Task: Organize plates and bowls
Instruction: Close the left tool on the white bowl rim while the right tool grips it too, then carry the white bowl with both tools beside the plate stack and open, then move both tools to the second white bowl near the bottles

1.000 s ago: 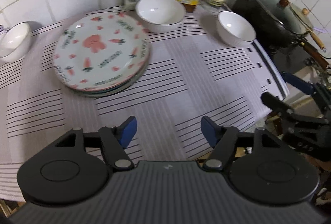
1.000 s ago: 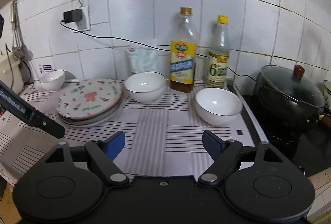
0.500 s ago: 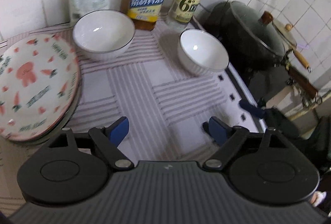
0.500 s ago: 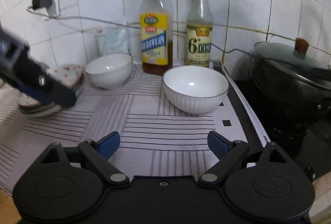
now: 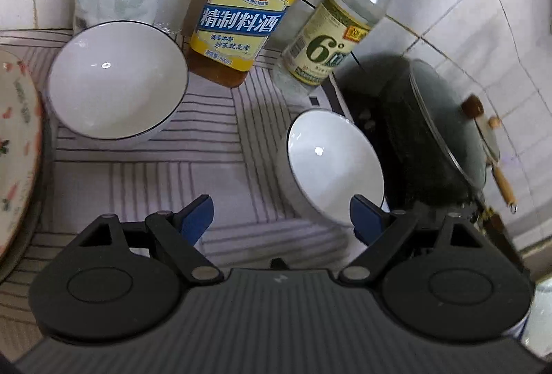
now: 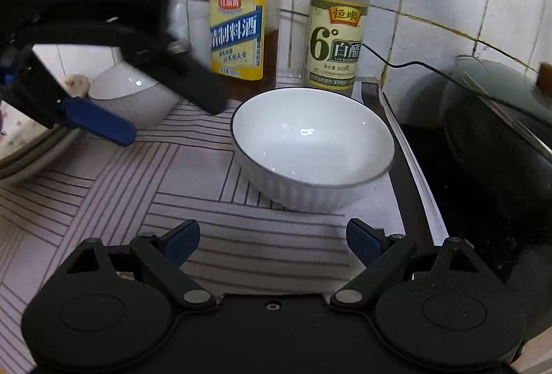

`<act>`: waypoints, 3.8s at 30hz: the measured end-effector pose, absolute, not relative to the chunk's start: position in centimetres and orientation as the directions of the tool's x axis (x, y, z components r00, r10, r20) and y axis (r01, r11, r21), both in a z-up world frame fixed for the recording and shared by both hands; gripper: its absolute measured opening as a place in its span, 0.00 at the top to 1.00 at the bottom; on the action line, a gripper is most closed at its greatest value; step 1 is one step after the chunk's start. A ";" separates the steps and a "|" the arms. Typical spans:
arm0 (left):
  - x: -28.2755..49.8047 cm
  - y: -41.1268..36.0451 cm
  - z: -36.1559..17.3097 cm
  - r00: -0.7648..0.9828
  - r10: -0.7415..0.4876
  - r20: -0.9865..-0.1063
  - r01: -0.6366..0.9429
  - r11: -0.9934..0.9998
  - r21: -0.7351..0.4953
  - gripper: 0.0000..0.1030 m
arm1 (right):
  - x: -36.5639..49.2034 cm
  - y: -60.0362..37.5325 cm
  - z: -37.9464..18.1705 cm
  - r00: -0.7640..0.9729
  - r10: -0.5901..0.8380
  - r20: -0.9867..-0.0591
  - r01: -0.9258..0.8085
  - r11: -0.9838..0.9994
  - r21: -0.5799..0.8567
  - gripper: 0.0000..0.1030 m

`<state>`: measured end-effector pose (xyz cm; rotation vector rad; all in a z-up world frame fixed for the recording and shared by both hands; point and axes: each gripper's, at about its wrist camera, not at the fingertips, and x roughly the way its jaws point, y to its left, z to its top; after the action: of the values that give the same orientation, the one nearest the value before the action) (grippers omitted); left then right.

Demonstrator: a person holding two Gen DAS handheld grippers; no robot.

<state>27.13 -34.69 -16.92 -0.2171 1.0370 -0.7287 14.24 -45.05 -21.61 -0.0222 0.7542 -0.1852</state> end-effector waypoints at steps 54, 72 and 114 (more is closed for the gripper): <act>22.5 -25.3 -16.5 0.309 -0.470 -0.826 0.417 0.848 -0.327 0.80 | 11.0 -35.8 -22.2 0.837 0.008 -0.548 -0.055 0.996 -0.070 0.06; 23.5 -24.0 -17.6 0.253 -0.434 -0.865 0.361 0.872 -0.332 0.77 | 10.8 -34.5 -23.5 0.726 -0.015 -0.688 0.048 0.998 0.029 0.06; 39.3 -25.3 -14.5 0.407 -0.359 -0.840 0.511 0.852 -0.116 0.44 | 26.4 -41.2 -18.3 0.678 0.168 -0.716 0.385 0.748 0.540 0.45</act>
<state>39.28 -25.34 -14.54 0.1686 1.0125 -0.5515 26.41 -41.20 -18.29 0.7355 0.8359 -0.1355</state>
